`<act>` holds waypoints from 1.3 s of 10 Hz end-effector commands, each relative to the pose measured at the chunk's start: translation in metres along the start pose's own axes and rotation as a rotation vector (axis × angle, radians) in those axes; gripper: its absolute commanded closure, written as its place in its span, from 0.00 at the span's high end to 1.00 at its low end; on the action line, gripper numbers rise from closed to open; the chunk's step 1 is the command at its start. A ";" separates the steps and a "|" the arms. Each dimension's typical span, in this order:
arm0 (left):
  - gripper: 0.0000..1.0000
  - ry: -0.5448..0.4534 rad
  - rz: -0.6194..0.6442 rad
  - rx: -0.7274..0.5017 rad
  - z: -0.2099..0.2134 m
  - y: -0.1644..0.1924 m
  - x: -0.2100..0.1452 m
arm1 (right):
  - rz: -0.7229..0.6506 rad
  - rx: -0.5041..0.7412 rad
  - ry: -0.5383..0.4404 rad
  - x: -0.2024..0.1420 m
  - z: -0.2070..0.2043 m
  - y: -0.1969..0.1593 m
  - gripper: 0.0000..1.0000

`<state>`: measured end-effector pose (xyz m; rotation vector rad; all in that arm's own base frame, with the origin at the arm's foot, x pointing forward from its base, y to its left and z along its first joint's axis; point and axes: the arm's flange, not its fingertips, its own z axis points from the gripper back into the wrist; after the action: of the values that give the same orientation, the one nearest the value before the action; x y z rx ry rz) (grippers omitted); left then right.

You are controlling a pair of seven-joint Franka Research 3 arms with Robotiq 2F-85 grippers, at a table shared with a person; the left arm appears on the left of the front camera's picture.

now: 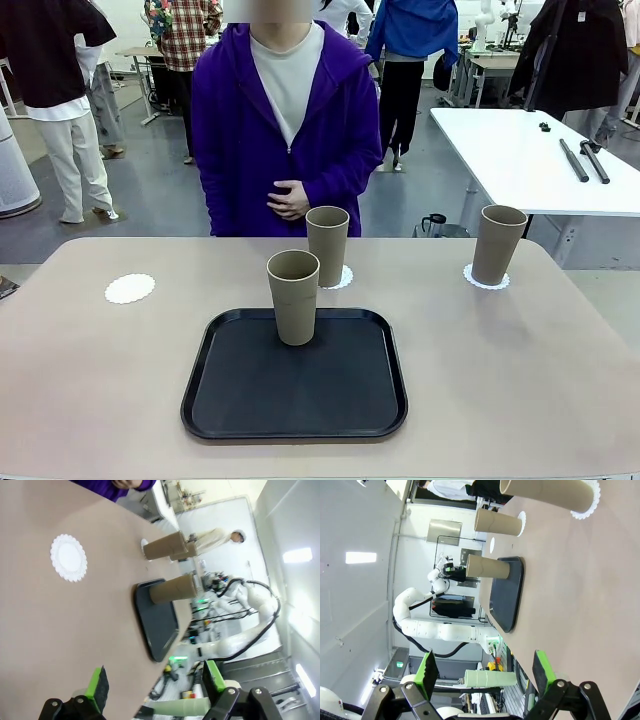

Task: Place coasters on the table and set cups on them.
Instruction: Take one Reusable plastic cup from the Flat Tray and place it on a coaster set by the human.

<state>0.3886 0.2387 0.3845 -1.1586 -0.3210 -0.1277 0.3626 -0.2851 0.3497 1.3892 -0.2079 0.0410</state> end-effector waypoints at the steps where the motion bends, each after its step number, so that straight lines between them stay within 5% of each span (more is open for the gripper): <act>1: 1.00 0.083 -0.210 0.219 -0.046 -0.060 0.035 | -0.007 0.007 0.004 -0.001 0.000 0.002 1.00; 5: 1.00 0.335 -0.667 0.567 -0.160 -0.147 0.065 | -0.007 0.007 0.004 -0.001 0.000 0.002 1.00; 9: 1.00 0.565 -0.819 0.617 -0.259 -0.179 0.069 | -0.007 0.007 0.004 -0.001 0.000 0.002 1.00; 13: 1.00 0.685 -0.880 0.619 -0.327 -0.178 0.049 | -0.007 0.007 0.004 -0.001 0.000 0.002 1.00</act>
<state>0.4453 -0.1238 0.4459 -0.2987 -0.2226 -1.0990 0.3631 -0.2847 0.3497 1.3904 -0.2068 0.0429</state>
